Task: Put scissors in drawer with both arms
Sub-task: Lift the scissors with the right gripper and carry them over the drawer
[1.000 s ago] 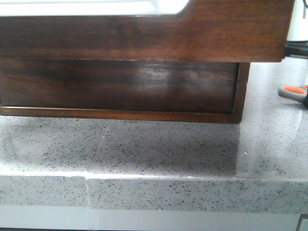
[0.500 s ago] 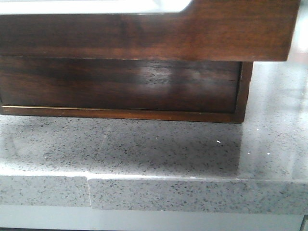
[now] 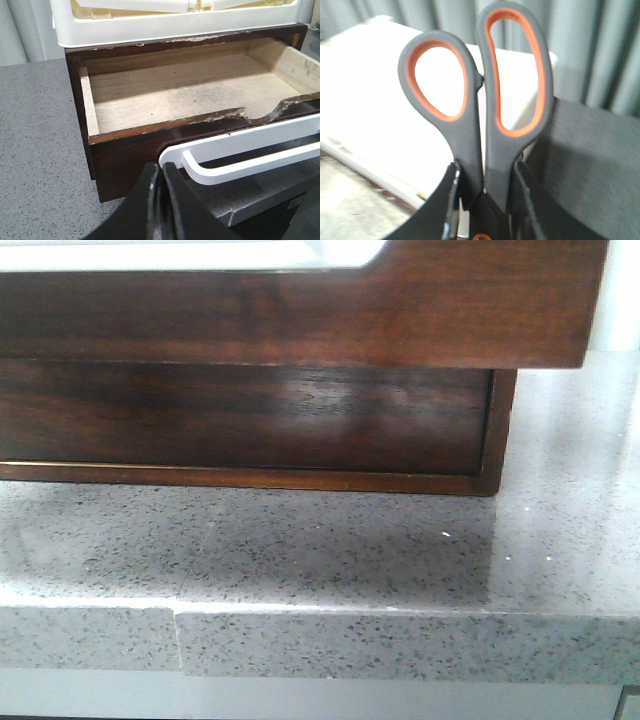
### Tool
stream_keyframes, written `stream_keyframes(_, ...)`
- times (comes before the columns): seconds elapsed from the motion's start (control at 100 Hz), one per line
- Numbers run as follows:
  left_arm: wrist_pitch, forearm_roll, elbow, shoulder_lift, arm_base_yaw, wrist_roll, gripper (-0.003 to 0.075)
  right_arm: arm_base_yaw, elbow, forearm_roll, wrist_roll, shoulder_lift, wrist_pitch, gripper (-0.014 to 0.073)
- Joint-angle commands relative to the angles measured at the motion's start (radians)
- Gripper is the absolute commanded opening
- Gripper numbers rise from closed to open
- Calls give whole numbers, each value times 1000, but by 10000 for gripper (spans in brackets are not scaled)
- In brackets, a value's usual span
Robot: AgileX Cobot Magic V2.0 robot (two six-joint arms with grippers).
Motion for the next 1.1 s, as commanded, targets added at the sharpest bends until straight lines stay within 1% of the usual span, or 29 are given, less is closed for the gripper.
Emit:
stream_keyframes(0.0,-80,-23,-31,16,-5,-1,-20,79,-55,-2,-76,3,-111,-65)
stream_keyframes(0.1,-80,-23,-31,16,-5,-1,-20,208,-57,-2,-222,41,-152,-66)
stream_keyframes(0.11,-80,-23,-31,16,-5,-1,-20,208,-57,-2,-233,41,-153,-66)
stream_keyframes(0.15,-80,-23,-31,16,-5,-1,-20,266,-57,-2,-304,69,-155,-66)
stream_keyframes(0.22,-80,-23,-31,16,-5,-1,-20,338,-57,-2,-389,117,-159,-66)
stream_keyframes(0.27,-80,-23,-31,16,-5,-1,-20,379,-57,-2,-438,155,-165,-66)
stream_keyframes(0.34,-80,-27,-31,16,-5,-1,-20,419,-57,-2,-469,209,-186,-66)
stream_keyframes(0.44,-80,-31,-31,16,-5,-1,-20,441,-57,-13,-494,283,-212,-66)
stream_keyframes(0.56,-80,-32,-31,16,-5,-1,-20,441,-57,-33,-505,362,-212,-67)
stream_keyframes(0.73,-72,-32,-31,16,-5,-1,-20,441,-57,-35,-507,436,-192,-67)
stream_keyframes(0.88,-72,-40,-31,16,-5,-1,-20,441,-57,-71,-507,474,-153,-61)
stream_keyframes(0.92,-72,-42,-31,16,-5,-1,-20,441,-57,-71,-507,479,-147,-43)
stream_keyframes(0.95,-72,-45,-31,16,-5,-1,-20,439,-57,-71,-507,483,-143,-18)
stream_keyframes(0.96,-72,-46,-31,16,-5,-1,-20,439,-57,-71,-507,483,-143,7)
stream_keyframes(0.97,-72,-46,-31,16,-5,-1,-20,439,-57,-71,-507,483,-143,7)
stream_keyframes(1.02,-72,-48,-31,16,-5,-1,-20,437,-57,-71,-505,483,-143,90)
stream_keyframes(1.04,-72,-49,-31,16,-5,-1,-20,434,-57,-71,-505,483,-143,134)
stream_keyframes(1.06,-72,-49,-31,16,-5,-1,-20,432,-57,-71,-497,483,-145,197)
stream_keyframes(1.09,-72,-49,-31,16,-5,-1,-20,430,-57,-71,-490,483,-150,247)
